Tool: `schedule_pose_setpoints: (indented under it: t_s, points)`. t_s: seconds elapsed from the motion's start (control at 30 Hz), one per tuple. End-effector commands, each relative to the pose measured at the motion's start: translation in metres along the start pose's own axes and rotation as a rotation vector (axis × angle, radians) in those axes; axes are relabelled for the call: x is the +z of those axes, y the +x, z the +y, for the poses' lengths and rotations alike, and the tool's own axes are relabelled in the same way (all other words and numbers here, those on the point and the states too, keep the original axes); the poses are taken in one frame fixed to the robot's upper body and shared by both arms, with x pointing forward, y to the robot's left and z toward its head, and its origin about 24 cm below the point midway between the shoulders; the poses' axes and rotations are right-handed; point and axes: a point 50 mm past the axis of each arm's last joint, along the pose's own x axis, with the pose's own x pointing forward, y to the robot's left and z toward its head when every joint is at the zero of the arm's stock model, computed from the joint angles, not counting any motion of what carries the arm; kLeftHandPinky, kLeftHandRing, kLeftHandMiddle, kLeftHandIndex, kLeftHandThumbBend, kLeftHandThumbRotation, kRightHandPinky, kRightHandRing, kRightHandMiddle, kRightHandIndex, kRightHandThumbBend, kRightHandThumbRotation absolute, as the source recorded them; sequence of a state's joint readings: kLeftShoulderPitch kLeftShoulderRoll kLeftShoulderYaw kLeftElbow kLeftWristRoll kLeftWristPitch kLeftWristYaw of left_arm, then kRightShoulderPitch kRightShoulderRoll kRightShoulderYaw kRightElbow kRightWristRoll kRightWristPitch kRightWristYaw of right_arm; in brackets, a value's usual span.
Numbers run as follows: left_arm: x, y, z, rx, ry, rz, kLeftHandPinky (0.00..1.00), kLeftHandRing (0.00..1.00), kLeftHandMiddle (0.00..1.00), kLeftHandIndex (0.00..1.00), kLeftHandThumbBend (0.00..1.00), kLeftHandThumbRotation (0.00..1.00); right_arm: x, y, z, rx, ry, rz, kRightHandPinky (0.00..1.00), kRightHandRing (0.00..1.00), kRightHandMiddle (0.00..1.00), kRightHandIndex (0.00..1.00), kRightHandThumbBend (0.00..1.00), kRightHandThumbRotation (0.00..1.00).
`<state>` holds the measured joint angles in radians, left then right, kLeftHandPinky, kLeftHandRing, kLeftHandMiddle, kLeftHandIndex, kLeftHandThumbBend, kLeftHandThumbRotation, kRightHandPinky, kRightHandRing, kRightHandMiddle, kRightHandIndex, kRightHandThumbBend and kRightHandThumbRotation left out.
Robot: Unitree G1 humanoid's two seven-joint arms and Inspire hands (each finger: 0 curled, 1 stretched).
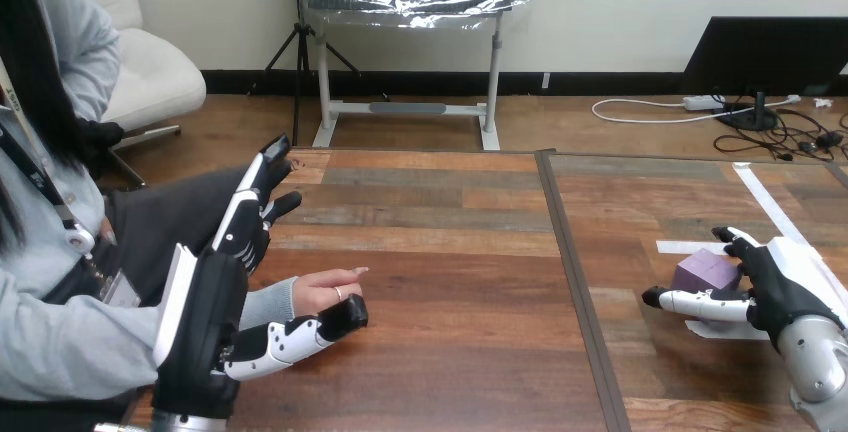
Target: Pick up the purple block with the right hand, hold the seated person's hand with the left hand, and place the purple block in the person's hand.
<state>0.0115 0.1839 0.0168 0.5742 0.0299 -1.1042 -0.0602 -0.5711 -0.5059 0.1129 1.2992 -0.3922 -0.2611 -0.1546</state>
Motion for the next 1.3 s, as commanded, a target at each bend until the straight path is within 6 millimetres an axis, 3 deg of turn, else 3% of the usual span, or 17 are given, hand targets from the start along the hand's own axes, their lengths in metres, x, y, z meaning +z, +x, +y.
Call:
schedule_pose_setpoints:
  t_s: [0.0,0.03,0.17,0.4,0.53,0.67,0.9,1.27]
  points:
    - [0.0118,0.0139,0.0051,-0.002,0.0,-0.089,0.87,0.96,0.98,0.94,1.0,0.5,0.0004,-0.0003,0.0112,0.017,0.016,0.034,0.7,0.83,0.78,0.92,0.99,0.39]
    - [0.012,0.0137,0.0055,-0.003,0.004,-0.091,0.87,0.96,0.98,0.95,1.0,0.5,0.0002,-0.0006,0.0117,0.012,0.013,0.035,0.58,0.65,0.61,0.91,1.0,0.36]
    - [0.0129,0.013,0.0057,-0.002,-0.006,-0.089,0.87,0.96,0.98,0.95,1.0,0.5,0.0004,-0.0007,0.0133,-0.013,0.031,0.047,0.37,0.39,0.41,0.89,0.99,0.3]
    - [0.0143,0.0119,0.0065,-0.001,-0.01,-0.09,0.87,0.96,0.98,0.94,1.0,0.5,-0.0014,-0.0024,0.0143,-0.043,0.056,0.041,0.14,0.17,0.25,0.81,0.94,0.12]
    - [0.0154,0.0115,0.0069,-0.002,-0.007,-0.094,0.88,0.95,0.97,0.94,1.0,0.5,-0.0018,-0.0035,0.0144,-0.08,0.07,0.035,0.29,0.38,0.46,0.74,0.92,0.05]
    - [0.0165,0.0113,0.0073,-0.002,-0.002,-0.095,0.88,0.95,0.97,0.94,1.0,0.5,-0.0021,-0.0041,0.0146,-0.113,0.079,0.039,0.45,0.52,0.57,0.66,0.91,0.02]
    - [0.0184,0.0113,0.0074,0.0,0.0,-0.107,0.87,0.95,0.97,0.94,1.0,0.5,-0.0014,-0.005,0.0143,-0.168,0.075,0.033,0.5,0.54,0.57,0.58,0.89,0.0]
    - [0.0189,0.0113,0.0081,0.003,0.003,-0.112,0.86,0.94,0.96,0.93,1.0,0.51,0.0021,-0.0033,0.0118,-0.208,0.146,0.05,0.46,0.51,0.54,0.51,0.88,0.0]
